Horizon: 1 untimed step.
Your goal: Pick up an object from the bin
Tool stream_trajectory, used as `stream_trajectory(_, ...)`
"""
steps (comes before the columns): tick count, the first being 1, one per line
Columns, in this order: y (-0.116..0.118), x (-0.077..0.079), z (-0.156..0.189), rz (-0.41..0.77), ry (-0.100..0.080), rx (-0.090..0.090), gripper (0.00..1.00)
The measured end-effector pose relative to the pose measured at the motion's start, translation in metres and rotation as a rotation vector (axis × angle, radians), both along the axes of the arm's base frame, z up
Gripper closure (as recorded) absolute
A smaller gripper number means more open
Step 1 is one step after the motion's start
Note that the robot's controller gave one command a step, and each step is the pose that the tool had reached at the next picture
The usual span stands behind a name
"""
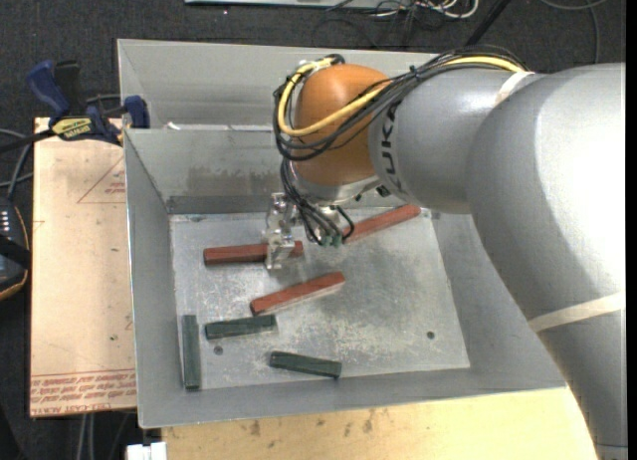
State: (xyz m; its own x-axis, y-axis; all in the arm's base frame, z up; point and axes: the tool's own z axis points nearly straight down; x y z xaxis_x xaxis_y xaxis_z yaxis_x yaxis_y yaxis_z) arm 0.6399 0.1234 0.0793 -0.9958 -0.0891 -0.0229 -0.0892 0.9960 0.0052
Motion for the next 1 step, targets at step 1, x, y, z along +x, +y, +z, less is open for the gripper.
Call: stream_trajectory(1, 0.0243, 0.0041, 0.1593, 0.051, 0.014, -0.005, 1.00)
